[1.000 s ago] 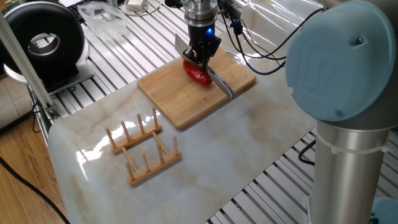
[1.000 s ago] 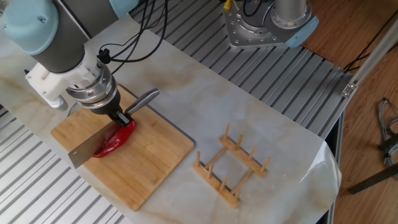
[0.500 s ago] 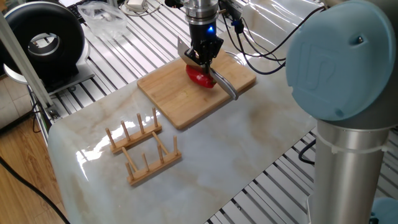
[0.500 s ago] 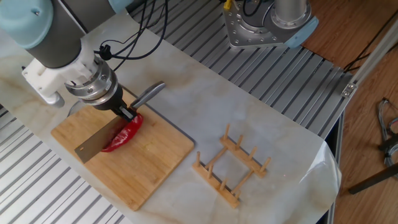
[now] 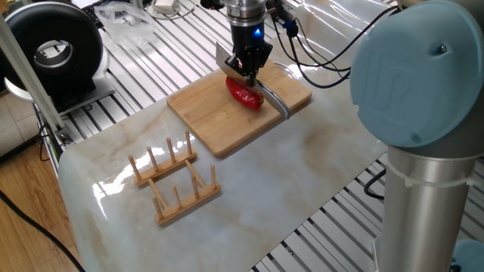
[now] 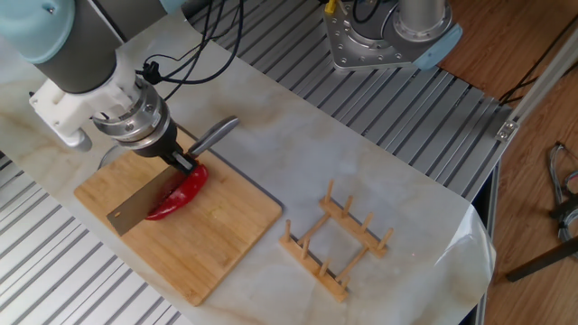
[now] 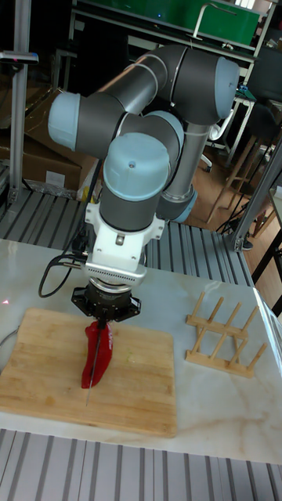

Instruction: Chop the chili peppers

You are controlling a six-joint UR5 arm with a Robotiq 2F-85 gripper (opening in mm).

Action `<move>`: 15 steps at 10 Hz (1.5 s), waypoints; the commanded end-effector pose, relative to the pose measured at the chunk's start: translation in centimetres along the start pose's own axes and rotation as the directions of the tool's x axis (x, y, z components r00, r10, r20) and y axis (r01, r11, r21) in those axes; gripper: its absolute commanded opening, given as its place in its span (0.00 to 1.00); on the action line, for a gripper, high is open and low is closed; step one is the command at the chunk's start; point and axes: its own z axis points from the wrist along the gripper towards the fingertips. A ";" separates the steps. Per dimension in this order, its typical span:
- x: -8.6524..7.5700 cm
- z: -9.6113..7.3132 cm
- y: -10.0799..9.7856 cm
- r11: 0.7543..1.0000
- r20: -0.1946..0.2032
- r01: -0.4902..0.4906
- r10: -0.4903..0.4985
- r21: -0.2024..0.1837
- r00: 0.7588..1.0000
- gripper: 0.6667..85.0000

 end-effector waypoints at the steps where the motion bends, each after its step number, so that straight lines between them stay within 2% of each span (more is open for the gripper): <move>1: 0.3 0.2 0.2 1.000 -0.008 0.020 -0.020 -0.010 1.000 0.01; 4: 0.4 -0.2 0.0 1.000 -0.011 0.018 -0.018 -0.007 1.000 0.01; 9: 0.7 -0.9 0.3 1.000 -0.014 -0.001 0.000 -0.028 1.000 0.01; 15: 0.0 -1.2 0.6 0.999 0.010 -0.014 0.015 -0.037 1.000 0.01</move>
